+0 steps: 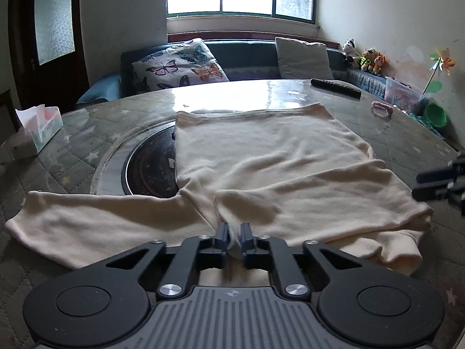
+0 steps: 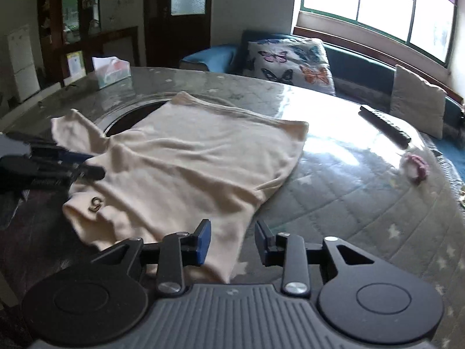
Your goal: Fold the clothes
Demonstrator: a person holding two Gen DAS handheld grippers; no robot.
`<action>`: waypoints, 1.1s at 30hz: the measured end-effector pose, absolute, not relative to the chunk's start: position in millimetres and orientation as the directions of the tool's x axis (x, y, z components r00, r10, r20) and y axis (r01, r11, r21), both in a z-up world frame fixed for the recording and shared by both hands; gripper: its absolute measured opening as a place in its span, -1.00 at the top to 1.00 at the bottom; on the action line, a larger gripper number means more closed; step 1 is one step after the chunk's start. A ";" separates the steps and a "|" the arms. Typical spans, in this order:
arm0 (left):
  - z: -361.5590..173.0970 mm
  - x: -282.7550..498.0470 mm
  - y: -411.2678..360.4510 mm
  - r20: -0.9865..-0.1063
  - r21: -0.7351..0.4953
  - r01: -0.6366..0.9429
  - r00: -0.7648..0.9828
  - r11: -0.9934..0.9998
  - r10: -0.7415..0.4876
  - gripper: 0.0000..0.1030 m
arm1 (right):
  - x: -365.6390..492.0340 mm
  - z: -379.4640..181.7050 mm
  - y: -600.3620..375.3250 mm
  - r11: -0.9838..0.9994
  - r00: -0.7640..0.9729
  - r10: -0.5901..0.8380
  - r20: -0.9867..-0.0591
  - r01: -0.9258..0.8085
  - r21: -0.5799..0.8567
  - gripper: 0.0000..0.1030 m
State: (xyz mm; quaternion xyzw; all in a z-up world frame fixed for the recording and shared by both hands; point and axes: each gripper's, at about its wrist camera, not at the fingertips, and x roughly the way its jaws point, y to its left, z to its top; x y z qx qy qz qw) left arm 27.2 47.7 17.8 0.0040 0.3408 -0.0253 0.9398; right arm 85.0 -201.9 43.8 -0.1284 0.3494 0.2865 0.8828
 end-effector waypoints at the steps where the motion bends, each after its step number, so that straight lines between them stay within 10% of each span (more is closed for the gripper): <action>1: 18.8 27.3 48.3 -0.640 -0.010 0.047 0.767 0.999 -0.043 0.88 | 83.7 39.2 -199.9 0.797 0.583 0.431 -0.689 -0.604 -0.013 0.49; 33: 20.9 63.2 40.8 -0.632 0.012 0.102 0.772 0.995 -0.072 0.80 | 138.9 18.9 -170.9 0.812 0.592 0.427 -0.684 -0.583 0.002 0.59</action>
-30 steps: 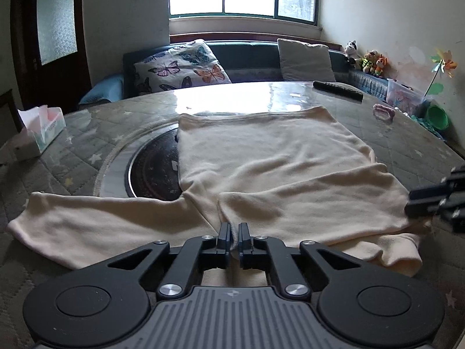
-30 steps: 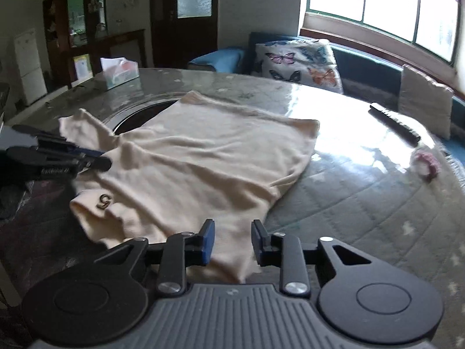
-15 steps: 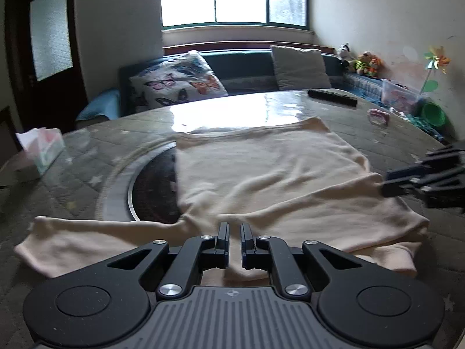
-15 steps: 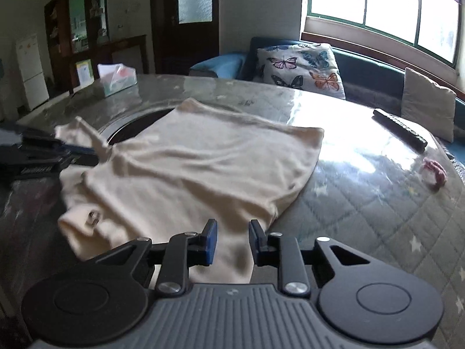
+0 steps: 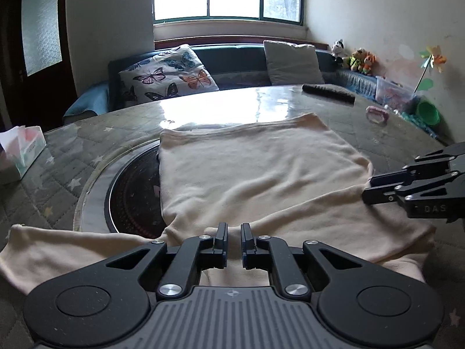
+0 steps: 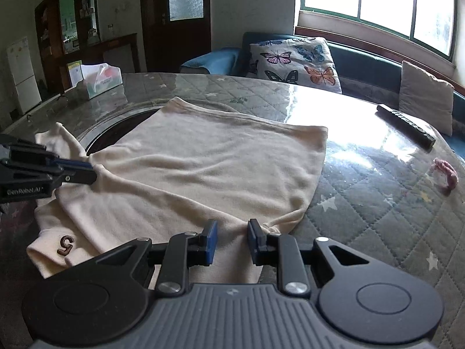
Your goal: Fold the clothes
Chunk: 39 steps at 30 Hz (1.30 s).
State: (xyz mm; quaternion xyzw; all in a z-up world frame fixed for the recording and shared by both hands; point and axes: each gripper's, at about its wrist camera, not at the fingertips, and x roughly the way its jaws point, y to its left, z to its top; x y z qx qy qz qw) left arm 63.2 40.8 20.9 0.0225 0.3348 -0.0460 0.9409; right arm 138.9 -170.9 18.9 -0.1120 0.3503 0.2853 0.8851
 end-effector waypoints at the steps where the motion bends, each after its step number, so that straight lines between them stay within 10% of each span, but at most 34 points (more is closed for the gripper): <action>1: 18.7 65.7 41.7 -0.639 0.013 0.098 0.767 0.995 -0.067 0.80 | 138.6 18.3 -170.8 0.812 0.593 0.425 -0.684 -0.584 -0.001 0.59; 5: 15.5 64.5 46.3 -0.650 0.011 0.086 0.758 0.996 -0.058 0.70 | 136.7 17.9 -171.7 0.814 0.598 0.422 -0.681 -0.581 -0.007 0.58; 8: 19.8 52.7 46.5 -0.632 0.023 0.090 0.773 0.996 -0.055 0.16 | 129.1 22.1 -168.6 0.807 0.609 0.416 -0.675 -0.589 -0.034 0.42; 15: 17.8 27.1 45.2 -0.622 0.056 0.090 0.782 0.994 -0.035 0.04 | 97.3 27.4 -156.9 0.757 0.597 0.464 -0.654 -0.651 -0.057 0.12; 39: 28.3 3.2 157.4 -0.608 -0.013 -0.288 0.762 0.958 0.221 -0.20 | 101.6 21.0 -65.2 0.613 0.465 0.580 -0.668 -0.790 -0.018 0.10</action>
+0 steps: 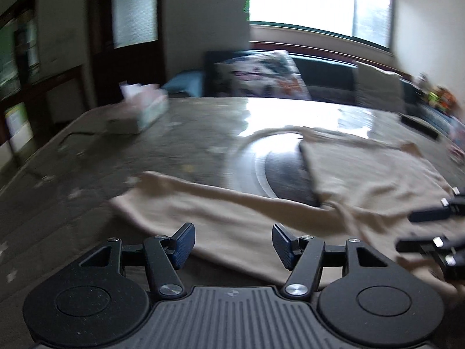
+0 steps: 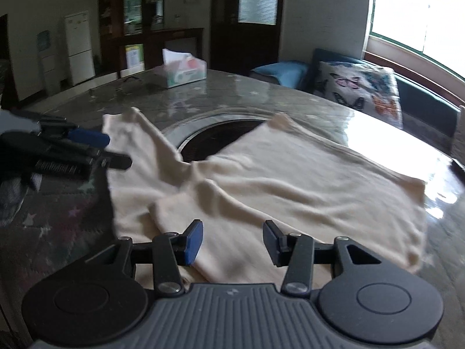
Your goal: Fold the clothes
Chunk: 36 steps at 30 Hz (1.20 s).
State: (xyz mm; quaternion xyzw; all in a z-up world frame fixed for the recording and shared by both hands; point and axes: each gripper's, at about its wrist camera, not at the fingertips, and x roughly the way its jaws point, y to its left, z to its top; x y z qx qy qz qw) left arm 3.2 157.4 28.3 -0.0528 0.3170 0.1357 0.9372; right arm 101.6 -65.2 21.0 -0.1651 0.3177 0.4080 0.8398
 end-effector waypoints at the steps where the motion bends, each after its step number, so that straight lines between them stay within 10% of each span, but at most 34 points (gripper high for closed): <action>1: 28.8 3.5 165.2 -0.609 -0.017 -0.311 0.757 0.950 0.237 -0.20 | 103.2 19.7 -60.8 0.602 0.450 0.591 -0.670 -0.799 -0.006 0.10; 17: 23.3 15.7 231.6 -0.630 -0.088 -0.501 0.697 0.861 0.341 -0.14 | 123.4 14.8 -38.1 0.577 0.364 0.647 -0.670 -0.808 0.119 0.02; 25: 17.7 19.3 246.8 -0.642 -0.136 -0.567 0.675 0.813 0.363 0.55 | 108.0 34.1 -54.3 0.587 0.414 0.657 -0.629 -0.806 0.082 0.02; 34: 17.3 17.7 250.1 -0.637 -0.155 -0.618 0.659 0.771 0.401 0.57 | 93.7 47.0 -81.6 0.626 0.465 0.650 -0.601 -0.776 0.077 0.02; 36: 17.2 18.4 249.2 -0.635 -0.156 -0.603 0.668 0.782 0.389 0.85 | 93.5 45.9 -84.6 0.636 0.472 0.643 -0.603 -0.768 0.077 0.02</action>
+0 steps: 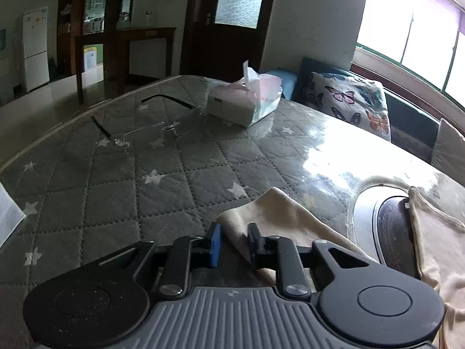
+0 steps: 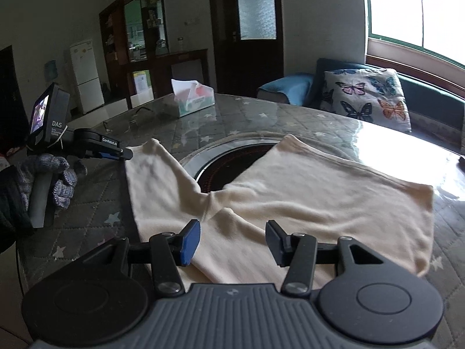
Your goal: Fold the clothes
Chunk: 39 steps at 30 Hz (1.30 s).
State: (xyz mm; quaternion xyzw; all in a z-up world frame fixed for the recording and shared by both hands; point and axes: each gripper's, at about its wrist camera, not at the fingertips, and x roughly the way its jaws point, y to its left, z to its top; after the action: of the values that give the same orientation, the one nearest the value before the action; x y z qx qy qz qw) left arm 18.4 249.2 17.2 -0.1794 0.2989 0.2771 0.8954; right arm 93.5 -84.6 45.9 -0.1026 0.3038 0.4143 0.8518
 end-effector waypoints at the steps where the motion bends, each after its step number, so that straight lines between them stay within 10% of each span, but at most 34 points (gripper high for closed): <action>1: 17.6 18.1 250.1 -0.635 -0.171 -0.596 0.675 0.784 0.375 0.88 | 93.0 45.6 -86.9 0.641 0.476 0.639 -0.604 -0.763 0.078 0.02; 18: 101.0 21.2 91.3 -0.452 -0.237 -0.027 0.888 0.971 -0.085 0.92 | 91.9 48.1 -161.3 0.776 0.577 0.572 -0.582 -0.611 0.157 0.03; 32: 57.0 29.0 -16.9 -0.601 -0.071 0.313 0.745 0.947 -0.291 0.82 | 109.8 33.7 -217.6 0.843 0.614 0.525 -0.589 -0.468 0.264 0.04; 39: 57.5 10.8 13.0 -0.582 -0.019 0.256 0.783 0.967 -0.219 0.14 | 112.0 31.0 -196.5 0.814 0.575 0.563 -0.593 -0.510 0.278 0.08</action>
State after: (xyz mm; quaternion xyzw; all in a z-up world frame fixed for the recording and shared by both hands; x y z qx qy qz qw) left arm 10.8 13.0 57.5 0.0303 0.3045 -0.1256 0.9437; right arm 112.0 -196.5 31.0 0.0380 0.3476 0.3028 0.8866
